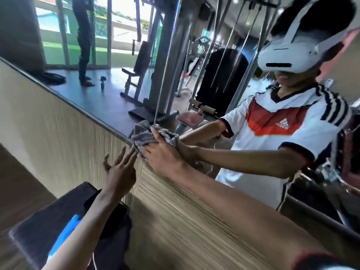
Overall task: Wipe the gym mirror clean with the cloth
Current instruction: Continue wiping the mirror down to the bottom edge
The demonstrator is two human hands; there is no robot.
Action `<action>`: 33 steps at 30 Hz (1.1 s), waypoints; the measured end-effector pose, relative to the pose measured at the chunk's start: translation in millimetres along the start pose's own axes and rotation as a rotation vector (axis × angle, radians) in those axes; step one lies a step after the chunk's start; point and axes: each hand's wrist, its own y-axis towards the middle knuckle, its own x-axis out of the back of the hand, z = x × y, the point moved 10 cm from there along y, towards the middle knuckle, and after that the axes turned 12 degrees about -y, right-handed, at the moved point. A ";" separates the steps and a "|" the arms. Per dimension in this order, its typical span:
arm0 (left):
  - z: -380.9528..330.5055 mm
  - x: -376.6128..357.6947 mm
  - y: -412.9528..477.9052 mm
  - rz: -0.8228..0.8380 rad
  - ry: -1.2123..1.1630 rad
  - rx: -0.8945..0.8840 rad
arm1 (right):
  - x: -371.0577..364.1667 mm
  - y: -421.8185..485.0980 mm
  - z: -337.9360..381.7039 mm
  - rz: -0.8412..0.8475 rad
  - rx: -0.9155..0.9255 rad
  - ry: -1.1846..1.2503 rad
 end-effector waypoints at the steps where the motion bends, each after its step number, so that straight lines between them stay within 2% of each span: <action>1: 2.0 0.5 0.8 0.015 0.016 0.002 | 4.9 17.2 1.2 -0.003 0.003 -0.009; 5: 10.1 3.4 5.2 0.016 0.067 -0.020 | 10.6 23.6 1.7 0.005 0.007 -0.084; 9: 8.5 1.5 0.9 0.032 0.072 0.011 | 9.4 -6.7 12.5 -0.071 0.014 -0.080; 13: -0.8 -8.4 2.7 0.153 0.068 0.214 | -13.9 -46.9 17.1 -0.017 0.008 -0.008; 15: -18.0 -23.0 -4.0 0.199 0.015 0.270 | -21.7 -79.9 16.4 -0.029 -0.016 0.038; 18: -66.5 -46.0 -27.1 0.200 -0.189 0.299 | -36.5 -153.0 18.5 -0.111 -0.110 0.082; 22: -148.9 -74.4 -63.8 0.086 -0.379 0.281 | -93.5 -288.3 38.1 -0.073 -0.213 0.119; 25: -225.6 -100.2 -89.2 0.047 -0.454 0.142 | -118.0 -413.3 31.4 -0.053 -0.549 0.151; 27: -286.9 -114.5 -111.8 0.043 -0.477 -0.025 | -130.2 -500.6 23.6 -0.074 -0.853 0.194; 31: -412.7 -136.4 -159.9 0.057 -0.457 -0.376 | -169.7 -659.0 18.6 0.019 -1.452 0.315; 33: -457.2 -145.9 -176.7 0.068 -0.444 -0.466 | -180.6 -728.5 16.6 -0.010 -1.788 0.320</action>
